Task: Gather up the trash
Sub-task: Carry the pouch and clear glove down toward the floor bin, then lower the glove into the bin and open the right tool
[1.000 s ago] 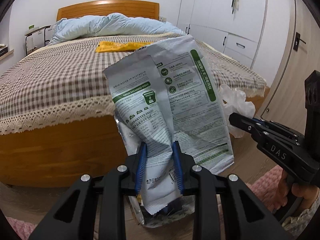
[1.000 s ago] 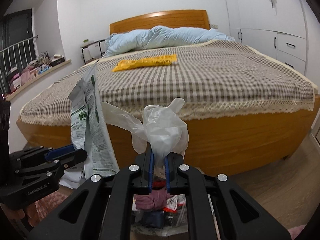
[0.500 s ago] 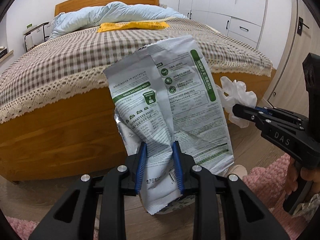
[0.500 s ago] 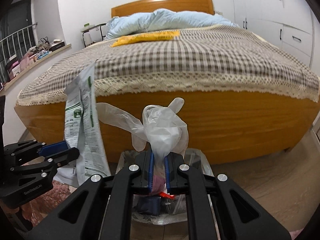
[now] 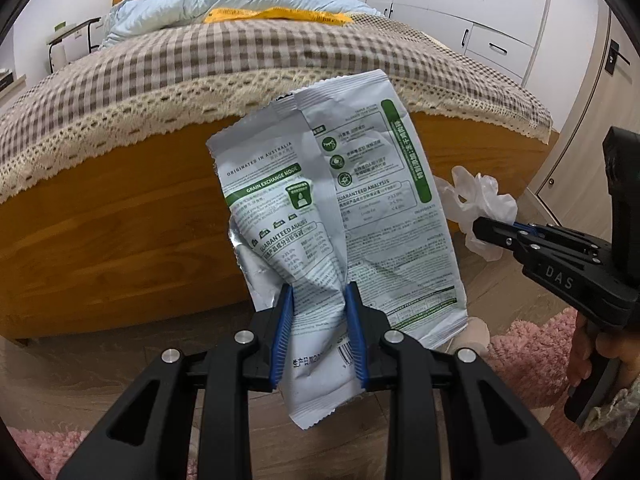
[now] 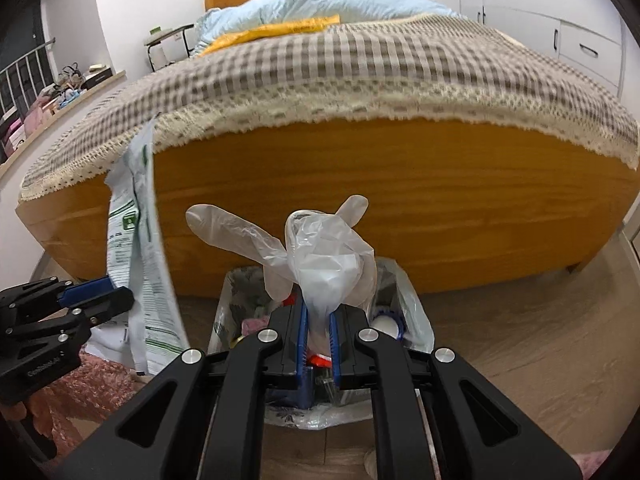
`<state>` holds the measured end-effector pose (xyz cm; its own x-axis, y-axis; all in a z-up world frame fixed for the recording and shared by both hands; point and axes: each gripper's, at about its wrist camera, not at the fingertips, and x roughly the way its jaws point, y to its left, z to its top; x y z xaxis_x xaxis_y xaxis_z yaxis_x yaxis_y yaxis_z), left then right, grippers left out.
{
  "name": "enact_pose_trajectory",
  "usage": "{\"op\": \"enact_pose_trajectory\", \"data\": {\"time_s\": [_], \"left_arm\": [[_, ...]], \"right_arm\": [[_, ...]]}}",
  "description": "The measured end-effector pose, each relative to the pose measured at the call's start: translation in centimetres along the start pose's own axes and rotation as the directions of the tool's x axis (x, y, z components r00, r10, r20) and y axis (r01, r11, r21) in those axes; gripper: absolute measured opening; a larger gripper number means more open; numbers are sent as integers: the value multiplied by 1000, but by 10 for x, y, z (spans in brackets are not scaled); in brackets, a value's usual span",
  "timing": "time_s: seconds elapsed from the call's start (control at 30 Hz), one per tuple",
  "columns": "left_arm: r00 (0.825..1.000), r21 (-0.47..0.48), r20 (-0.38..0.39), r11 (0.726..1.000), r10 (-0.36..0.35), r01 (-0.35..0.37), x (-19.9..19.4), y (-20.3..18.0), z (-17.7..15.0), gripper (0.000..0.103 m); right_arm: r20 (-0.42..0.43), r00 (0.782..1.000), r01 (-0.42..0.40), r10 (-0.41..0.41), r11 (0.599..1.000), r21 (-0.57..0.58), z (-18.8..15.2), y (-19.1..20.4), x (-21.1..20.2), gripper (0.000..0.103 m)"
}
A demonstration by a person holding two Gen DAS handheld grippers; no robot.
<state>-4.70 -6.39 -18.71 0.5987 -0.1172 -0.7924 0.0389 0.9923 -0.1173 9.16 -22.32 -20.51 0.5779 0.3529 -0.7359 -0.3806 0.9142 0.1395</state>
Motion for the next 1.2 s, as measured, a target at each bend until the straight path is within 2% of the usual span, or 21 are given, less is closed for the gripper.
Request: {"op": "enact_pose_trajectory", "data": {"time_s": [0.23,0.4,0.73,0.97,1.1,1.17,1.2], "left_arm": [[998,-23,-54,1000,-20,19,14,8,-9,24],[991,-85,-109,994,-80,71,27,11,-10,24],[989,-67,-132,996,-73,64,46,-3,-4,24],[985,-64,-160,997,-64,54,57,-6,-4,24],[984,-66,-168,997,-61,50,63,-8,-1,24],[984,-71,-169,996,-61,49,64,-6,0,24],[984,-73,-169,996,-61,49,64,-5,-1,24]], "right_arm": [[-68,997,28,-25,999,35,-14,-13,11,9],[-117,993,37,-29,997,68,-21,-22,21,9],[-184,981,76,-64,995,57,-29,-24,40,9],[-254,961,119,-111,993,17,-35,-23,64,10],[-277,955,115,-103,993,27,-36,-26,73,10],[-285,954,109,-95,993,34,-35,-23,73,12],[-286,953,110,-96,993,33,-34,-22,73,23]]}}
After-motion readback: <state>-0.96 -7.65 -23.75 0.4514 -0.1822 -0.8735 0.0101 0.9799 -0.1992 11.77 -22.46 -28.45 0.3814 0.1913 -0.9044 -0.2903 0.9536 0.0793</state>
